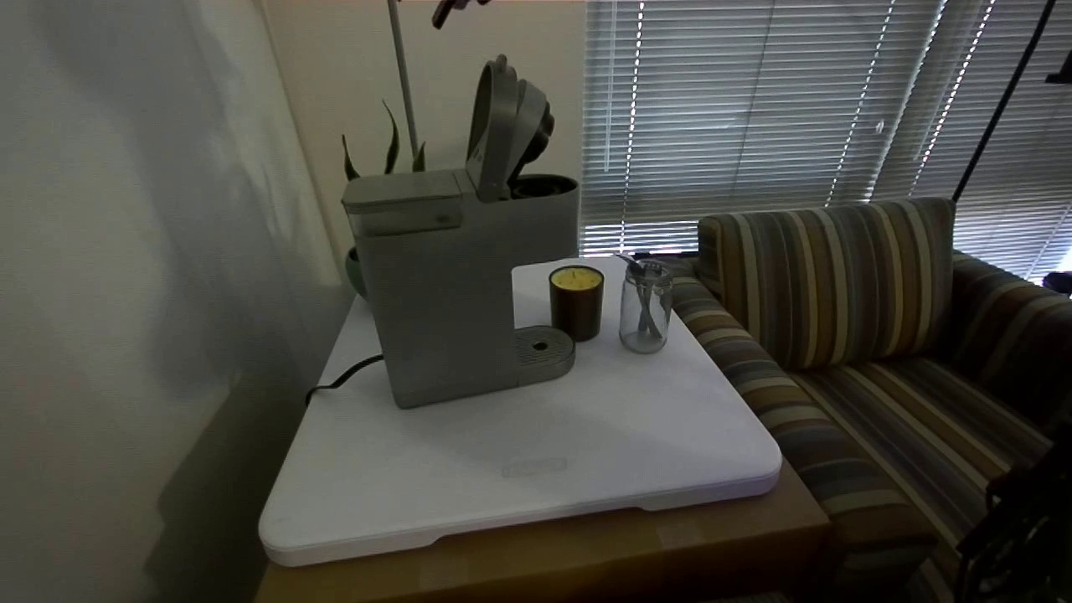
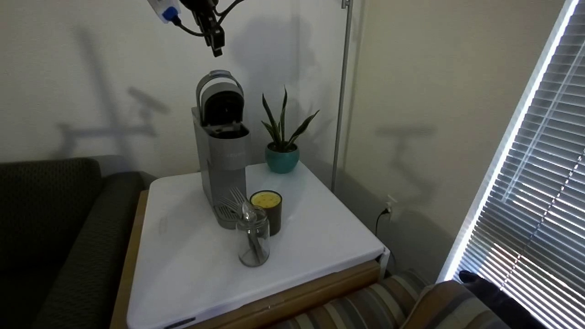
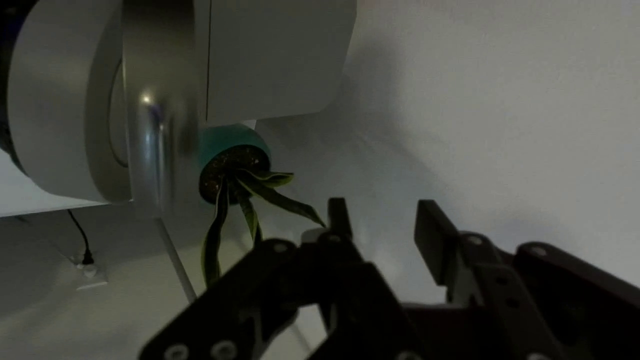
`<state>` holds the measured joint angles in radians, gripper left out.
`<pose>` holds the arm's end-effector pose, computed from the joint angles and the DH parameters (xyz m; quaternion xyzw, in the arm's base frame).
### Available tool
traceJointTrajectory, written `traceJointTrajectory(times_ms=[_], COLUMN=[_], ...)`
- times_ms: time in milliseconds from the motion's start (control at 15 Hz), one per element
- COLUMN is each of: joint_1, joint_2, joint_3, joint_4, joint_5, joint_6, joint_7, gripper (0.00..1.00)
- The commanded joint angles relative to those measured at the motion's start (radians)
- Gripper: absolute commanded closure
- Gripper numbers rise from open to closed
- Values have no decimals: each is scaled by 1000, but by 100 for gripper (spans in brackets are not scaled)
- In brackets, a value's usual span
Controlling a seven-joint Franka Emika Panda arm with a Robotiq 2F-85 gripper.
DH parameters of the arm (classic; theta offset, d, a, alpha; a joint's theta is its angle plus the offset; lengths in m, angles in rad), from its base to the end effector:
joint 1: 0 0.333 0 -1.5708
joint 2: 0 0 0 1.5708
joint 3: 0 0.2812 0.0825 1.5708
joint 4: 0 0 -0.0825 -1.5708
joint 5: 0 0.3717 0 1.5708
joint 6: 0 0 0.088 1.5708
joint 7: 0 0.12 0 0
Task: Close the lid of the coffee machine chamber
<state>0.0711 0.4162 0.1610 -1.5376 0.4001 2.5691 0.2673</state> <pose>0.6907 0.1421 0.4495 -0.9243 0.1584 -0.2419 0.2492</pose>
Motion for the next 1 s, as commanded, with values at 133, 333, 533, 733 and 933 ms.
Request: traceJointTrajectory(times_ms=[133,333,533,733,933], joint_1=[40,55,63,59,48], joint_2=[59,41,29,17,3], joint_3=[-50,-83,-105,-112,-112], joint_4=[81,64,52,36,3], joint_5=[-93,-155,-197,-196,-165], joint_6=[-143,-211,-268,-300,-282], joint_7=[64,125,170,189,204], gripper=[99,100,100,100,100])
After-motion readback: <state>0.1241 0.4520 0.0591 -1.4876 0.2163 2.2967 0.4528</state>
